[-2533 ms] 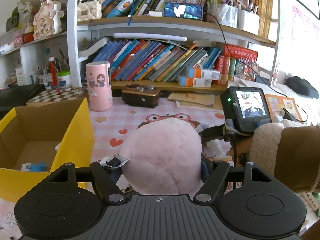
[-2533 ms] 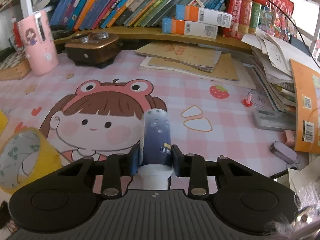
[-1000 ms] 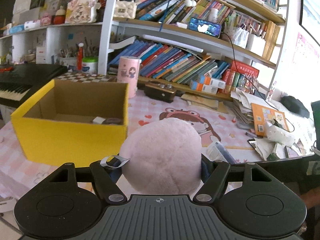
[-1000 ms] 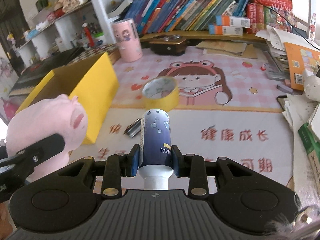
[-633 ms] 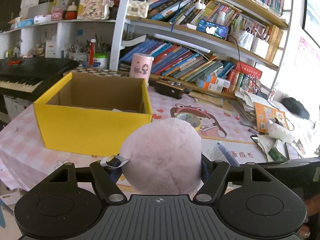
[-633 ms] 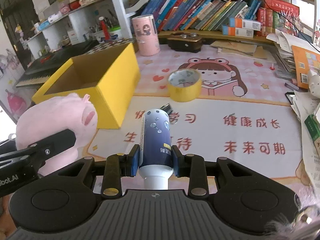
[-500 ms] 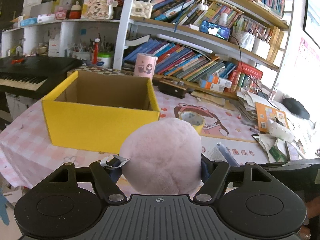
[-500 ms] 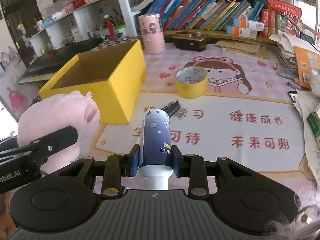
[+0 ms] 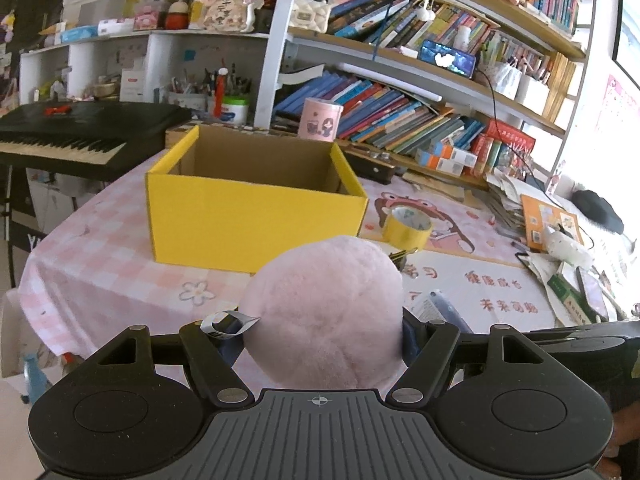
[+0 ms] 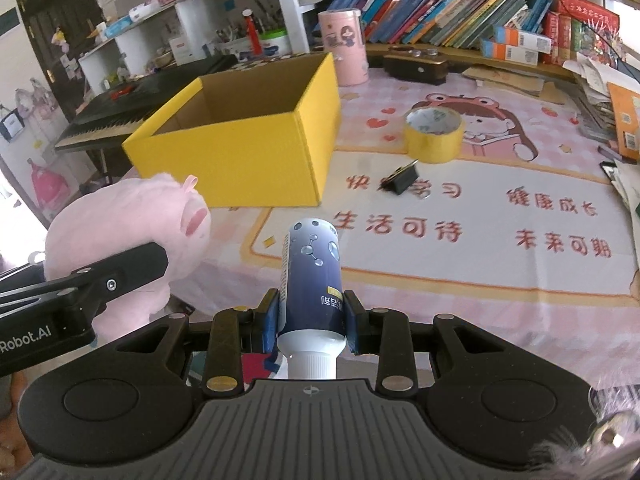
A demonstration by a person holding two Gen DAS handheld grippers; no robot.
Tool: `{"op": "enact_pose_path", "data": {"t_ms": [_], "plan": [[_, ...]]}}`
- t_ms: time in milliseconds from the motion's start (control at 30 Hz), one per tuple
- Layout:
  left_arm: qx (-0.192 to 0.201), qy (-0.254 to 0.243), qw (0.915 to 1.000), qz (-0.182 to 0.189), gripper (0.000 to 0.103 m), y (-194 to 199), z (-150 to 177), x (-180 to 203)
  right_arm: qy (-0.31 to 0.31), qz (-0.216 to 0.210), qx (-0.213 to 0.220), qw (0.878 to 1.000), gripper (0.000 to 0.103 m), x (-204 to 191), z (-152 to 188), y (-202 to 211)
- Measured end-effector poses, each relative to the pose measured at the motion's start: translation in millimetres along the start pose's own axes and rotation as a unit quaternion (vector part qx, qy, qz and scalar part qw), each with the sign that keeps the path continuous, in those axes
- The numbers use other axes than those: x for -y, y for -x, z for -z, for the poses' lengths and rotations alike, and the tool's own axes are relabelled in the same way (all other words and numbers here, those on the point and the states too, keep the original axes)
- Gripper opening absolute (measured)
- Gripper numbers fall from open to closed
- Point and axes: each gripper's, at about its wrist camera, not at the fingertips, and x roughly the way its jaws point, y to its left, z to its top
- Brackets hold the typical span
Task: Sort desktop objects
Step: 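Lift the pink plush toy and tube and carry them toward the yellow box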
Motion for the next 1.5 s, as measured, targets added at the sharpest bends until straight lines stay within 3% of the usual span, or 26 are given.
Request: {"op": "enact_pose_path", "data": {"t_ms": [533, 1500], "plan": [[-0.002, 0.012, 0.9999, -0.012, 0.072, 17, 9, -25, 0.012, -0.014, -0.015, 1.0, 0.03, -34, 15, -3], [0.015, 0.028, 0.999, -0.031, 0.072, 30, 7, -46, 0.046, -0.03, -0.015, 0.998, 0.03, -62, 6, -10]]}}
